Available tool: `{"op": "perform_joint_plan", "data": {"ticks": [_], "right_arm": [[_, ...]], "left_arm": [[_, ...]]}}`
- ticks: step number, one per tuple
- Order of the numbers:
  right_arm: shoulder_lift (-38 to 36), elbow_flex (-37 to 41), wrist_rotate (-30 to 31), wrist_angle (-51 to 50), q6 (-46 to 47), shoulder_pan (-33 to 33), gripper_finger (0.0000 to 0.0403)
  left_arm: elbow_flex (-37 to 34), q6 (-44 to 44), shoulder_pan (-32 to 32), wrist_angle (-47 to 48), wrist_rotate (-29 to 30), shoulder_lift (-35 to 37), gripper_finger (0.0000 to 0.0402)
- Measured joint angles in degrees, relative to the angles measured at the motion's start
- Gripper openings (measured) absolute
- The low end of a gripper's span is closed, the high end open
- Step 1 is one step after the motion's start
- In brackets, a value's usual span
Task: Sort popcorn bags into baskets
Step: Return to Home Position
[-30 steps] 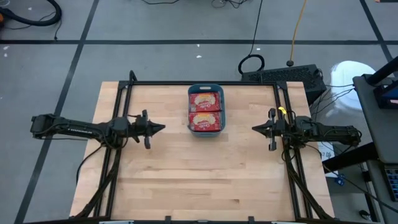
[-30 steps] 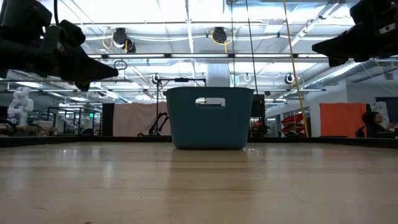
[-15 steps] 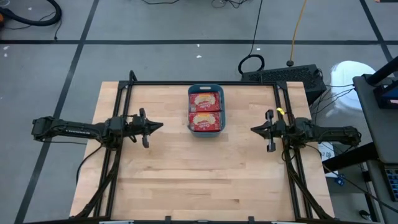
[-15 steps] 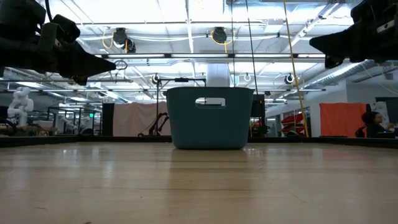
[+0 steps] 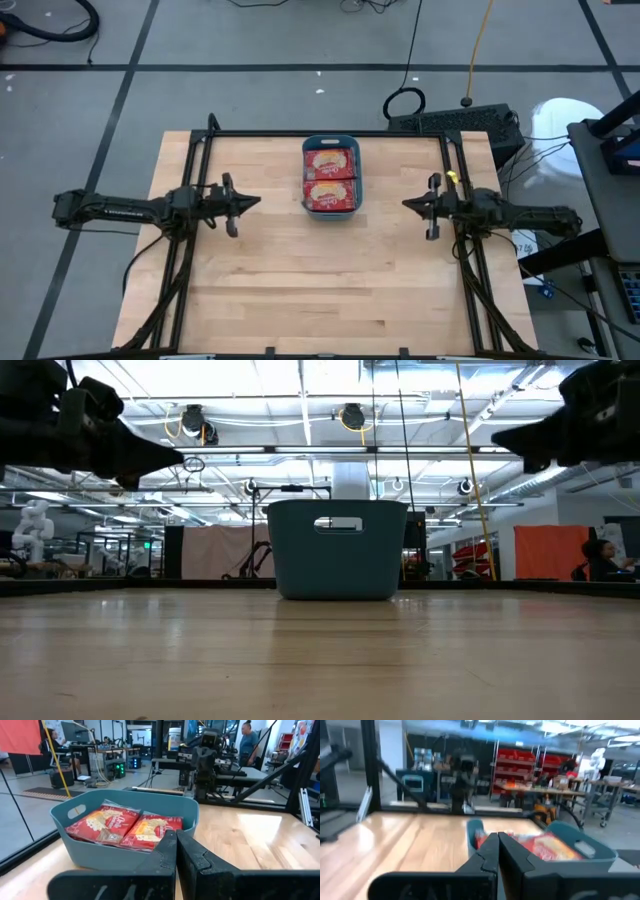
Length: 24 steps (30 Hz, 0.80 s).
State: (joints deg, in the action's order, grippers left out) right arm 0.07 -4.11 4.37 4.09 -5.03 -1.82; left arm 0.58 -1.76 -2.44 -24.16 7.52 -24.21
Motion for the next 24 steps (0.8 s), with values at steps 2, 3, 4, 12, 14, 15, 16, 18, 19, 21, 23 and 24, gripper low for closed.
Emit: {"op": "perform_joint_plan", "data": {"ticks": [2,3,4,12,14,15,16,18,19,21,23,24], "right_arm": [[-0.01,-0.14,-1.24,0.36,0.37,-0.45,0.0],[0.02,-0.08,-1.65,-0.43,0.43,-0.64,0.0],[0.02,-0.01,-1.78,-0.96,0.45,-0.86,0.0],[-0.04,-0.23,-4.54,-5.68,1.31,-2.54,0.0],[0.01,-0.23,-4.53,-5.67,1.32,-3.2,0.0],[0.02,-0.23,-4.54,-5.7,1.59,-3.58,0.0],[0.0,-0.23,-4.54,-5.75,2.0,-3.87,0.0],[0.03,0.16,-4.41,-5.61,3.31,-4.16,0.0],[0.07,0.62,-4.19,-5.58,4.12,-4.26,0.0],[0.31,1.12,-3.67,-5.36,5.48,-4.35,0.0],[0.4,1.23,-4.52,-5.0,5.76,-4.35,0.0],[0.4,1.27,-5.26,-4.69,5.02,-4.35,0.0]], "left_arm": [[-0.01,0.01,0.0,1.24,0.0,0.99,0.0001],[-0.01,0.0,0.0,1.92,-0.01,1.54,0.0001],[0.0,0.0,0.0,2.37,-0.01,1.9,0.0001],[0.0,-0.08,0.01,3.76,-0.46,4.05,0.0001],[0.0,0.0,0.0,4.06,-0.47,4.48,0.0001],[0.0,0.04,0.0,4.54,-0.47,4.65,0.0001],[0.0,0.17,0.0,5.26,-0.49,4.88,0.0001],[0.0,0.43,0.0,6.22,-0.48,5.16,0.0001],[0.0,0.46,0.0,6.62,-0.47,5.2,0.0001],[0.0,0.6,0.0,6.9,-0.48,5.18,0.0001],[0.0,0.65,0.0,6.88,-0.49,5.19,0.0001],[0.0,0.68,0.0,6.88,-0.49,5.18,0.0001]]}}
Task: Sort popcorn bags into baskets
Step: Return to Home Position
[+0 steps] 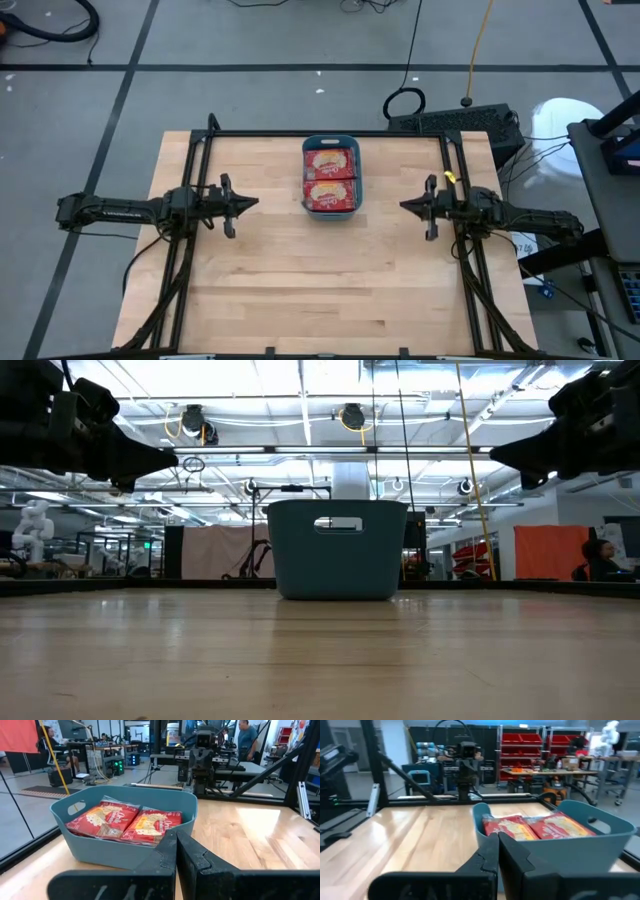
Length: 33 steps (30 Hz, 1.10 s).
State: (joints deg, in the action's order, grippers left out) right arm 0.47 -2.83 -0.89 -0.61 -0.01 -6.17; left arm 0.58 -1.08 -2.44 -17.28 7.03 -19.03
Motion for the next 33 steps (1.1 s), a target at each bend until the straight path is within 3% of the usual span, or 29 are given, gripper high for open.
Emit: {"op": "perform_joint_plan", "data": {"ticks": [9,22,33], "right_arm": [[-0.09,0.09,-2.16,0.89,1.69,0.4,0.0],[-0.01,0.16,-0.35,0.31,3.03,5.46,0.0],[0.75,0.22,-0.48,2.04,-0.68,5.49,0.0]], "left_arm": [[0.0,0.36,0.0,1.02,0.0,0.02,0.0001],[0.0,-0.11,0.0,0.92,0.02,0.02,0.0001],[0.0,0.78,-0.04,4.91,-0.69,0.02,0.0001]]}}
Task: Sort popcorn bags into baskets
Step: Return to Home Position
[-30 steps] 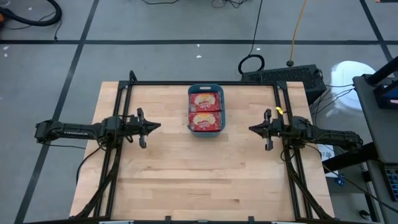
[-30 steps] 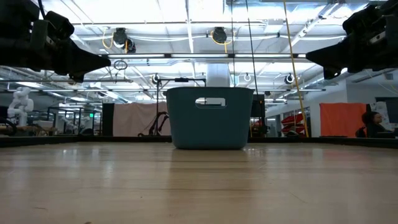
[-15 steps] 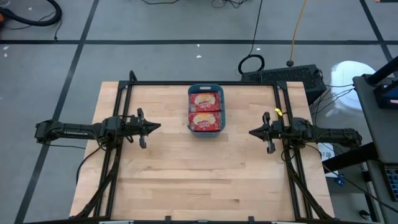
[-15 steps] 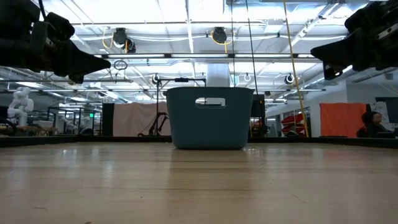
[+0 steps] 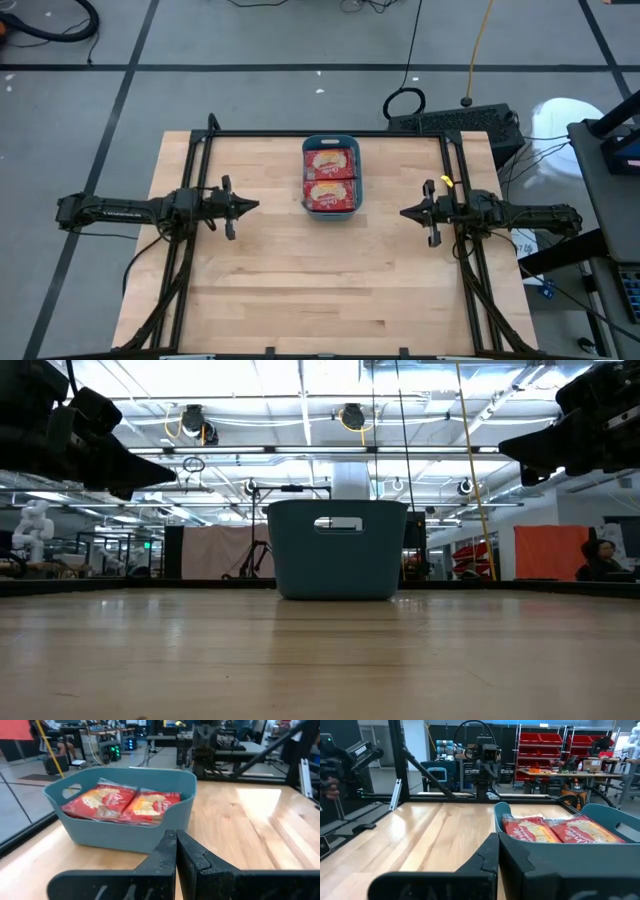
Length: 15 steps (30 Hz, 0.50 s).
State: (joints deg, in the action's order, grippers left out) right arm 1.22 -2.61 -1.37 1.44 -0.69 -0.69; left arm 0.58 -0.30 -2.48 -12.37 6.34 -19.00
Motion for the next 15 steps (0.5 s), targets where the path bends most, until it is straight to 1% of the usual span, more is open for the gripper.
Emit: {"op": "perform_joint_plan", "data": {"ticks": [5,9,12,15], "right_arm": [[-0.01,0.0,-0.26,2.76,0.0,0.0,0.0],[0.02,0.0,-0.25,3.24,0.0,0.0,0.0],[0.02,0.0,-0.23,3.35,0.0,0.0,0.0],[0.02,0.0,-0.23,3.49,0.0,0.0,0.0]], "left_arm": [[0.0,0.72,0.0,1.75,-1.41,0.0,0.0001],[0.02,2.39,0.0,-0.92,-1.03,0.76,0.0001],[0.02,2.11,0.37,-1.15,3.58,2.74,0.0001],[0.02,4.34,1.82,-1.18,6.95,5.05,0.0001]]}}
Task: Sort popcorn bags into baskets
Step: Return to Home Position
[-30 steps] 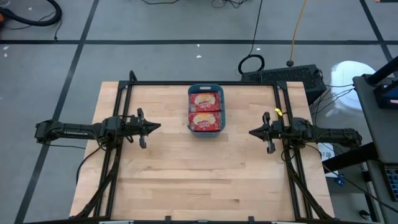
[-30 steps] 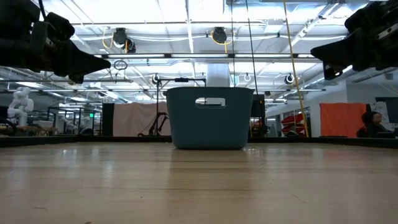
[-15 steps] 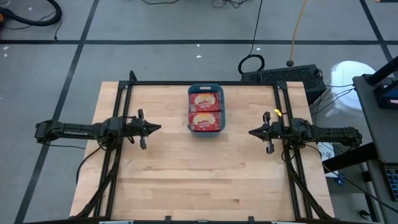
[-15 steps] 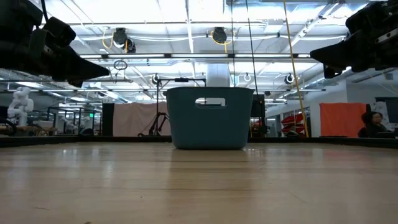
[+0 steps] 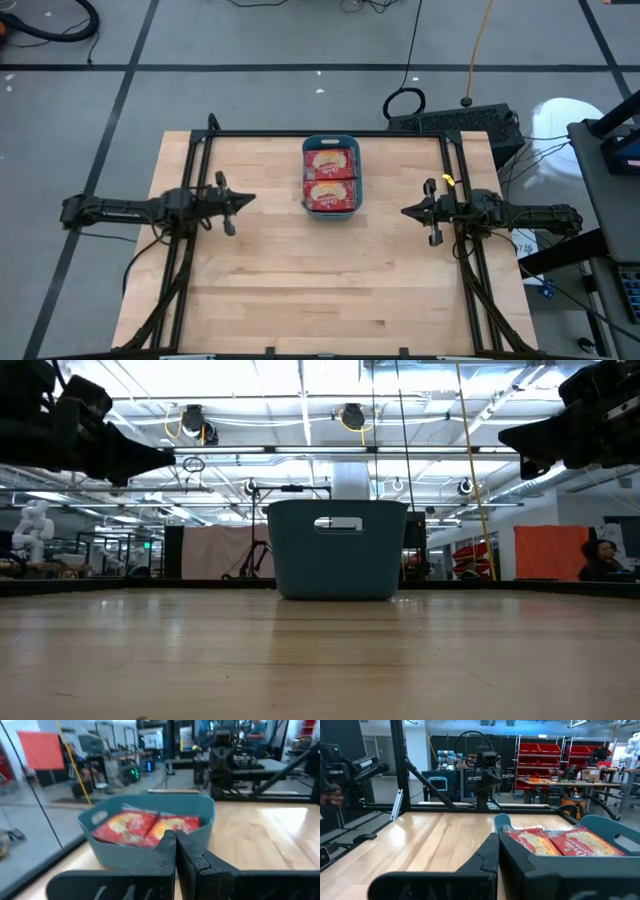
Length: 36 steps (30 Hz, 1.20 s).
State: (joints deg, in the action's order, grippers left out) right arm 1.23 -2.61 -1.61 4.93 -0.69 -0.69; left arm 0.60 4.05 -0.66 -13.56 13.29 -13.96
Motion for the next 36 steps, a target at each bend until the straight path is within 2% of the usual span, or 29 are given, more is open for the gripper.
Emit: {"op": "perform_joint_plan", "data": {"ticks": [5,12,29,36], "right_arm": [[0.0,0.0,0.0,0.06,0.0,0.0,0.0],[0.0,0.0,0.0,0.2,0.0,0.0,0.0],[0.0,0.0,0.02,0.42,0.0,-0.02,0.0],[0.01,0.0,0.02,0.42,0.0,-0.02,0.0]], "left_arm": [[0.02,2.65,1.07,2.61,1.07,5.22,0.0001],[0.0,2.67,-0.2,10.88,-9.3,13.92,0.0],[0.11,2.97,-1.32,12.78,-11.36,13.51,0.0001],[0.11,3.39,-1.3,12.78,-11.34,13.49,0.0021]]}}
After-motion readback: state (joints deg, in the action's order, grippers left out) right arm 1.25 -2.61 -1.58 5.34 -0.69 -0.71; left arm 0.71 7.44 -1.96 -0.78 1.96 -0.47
